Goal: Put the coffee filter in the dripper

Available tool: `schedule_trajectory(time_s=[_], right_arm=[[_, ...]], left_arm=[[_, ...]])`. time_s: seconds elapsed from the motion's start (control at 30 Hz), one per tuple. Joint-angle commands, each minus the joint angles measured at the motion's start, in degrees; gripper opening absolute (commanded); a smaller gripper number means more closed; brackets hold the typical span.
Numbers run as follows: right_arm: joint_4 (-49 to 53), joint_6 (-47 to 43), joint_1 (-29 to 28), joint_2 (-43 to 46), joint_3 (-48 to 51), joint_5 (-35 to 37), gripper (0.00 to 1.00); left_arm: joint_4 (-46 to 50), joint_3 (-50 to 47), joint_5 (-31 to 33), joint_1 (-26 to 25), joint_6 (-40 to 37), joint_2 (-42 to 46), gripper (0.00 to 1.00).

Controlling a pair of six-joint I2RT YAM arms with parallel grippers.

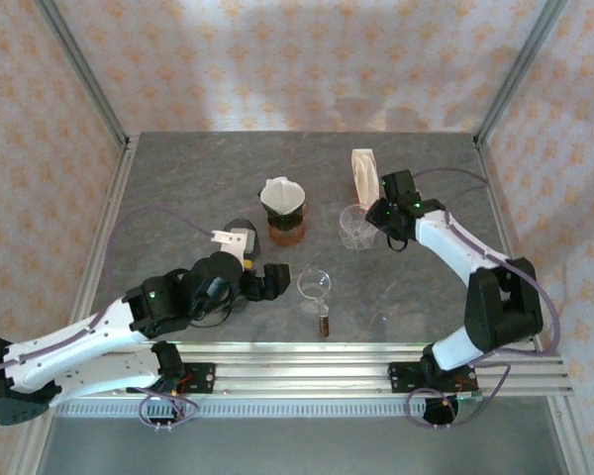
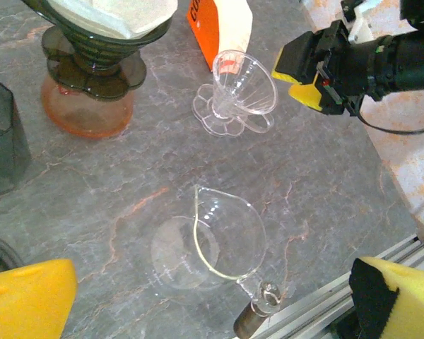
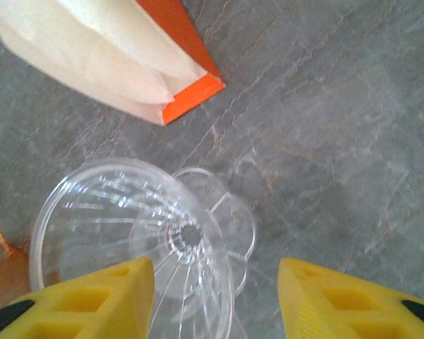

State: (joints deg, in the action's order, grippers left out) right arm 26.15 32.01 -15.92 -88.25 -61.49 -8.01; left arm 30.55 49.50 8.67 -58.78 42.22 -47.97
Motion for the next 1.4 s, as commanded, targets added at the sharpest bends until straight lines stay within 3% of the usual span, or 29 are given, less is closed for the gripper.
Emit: schedule_trajectory(time_s=[0.0, 0.3, 0.6, 0.87, 1.07, 1.2, 1.37], right_arm=[[1.8, -1.16, 0.32, -2.72, -3.2, 0.23, 0.45], [1.05, -0.47, 0.3, -6.33, -2.74, -1.37, 0.28], [1.84, -1.51, 0.15, 0.68, 1.93, -1.75, 0.0], [5.56, -1.48, -2.23, 17.54, 8.82, -2.08, 0.0], [11.23, -0.89, -7.71, 32.58, 11.31, -5.14, 0.0], [13.19, 0.28, -14.7, 38.11, 10.95, -7.87, 0.0], [13.38, 2.76, -25.87, 36.84, 8.95, -6.58, 0.0]], left_arm=[[-0.37, -0.54, 3.07, -0.09, 0.77, 1.33, 1.0], [1.63, -0.84, 4.36, -0.03, 0.67, 2.76, 1.0], [1.11, -1.35, 4.01, -0.07, 0.92, 3.35, 1.0], [0.93, -1.93, 4.07, -0.1, 1.5, 3.82, 1.0], [0.95, -2.28, 4.93, -0.04, 1.49, 4.72, 1.0], [1.18, -1.91, 5.91, -0.03, 0.89, 4.79, 1.0], [1.05, -2.23, 6.83, -0.02, 0.94, 4.72, 1.0]])
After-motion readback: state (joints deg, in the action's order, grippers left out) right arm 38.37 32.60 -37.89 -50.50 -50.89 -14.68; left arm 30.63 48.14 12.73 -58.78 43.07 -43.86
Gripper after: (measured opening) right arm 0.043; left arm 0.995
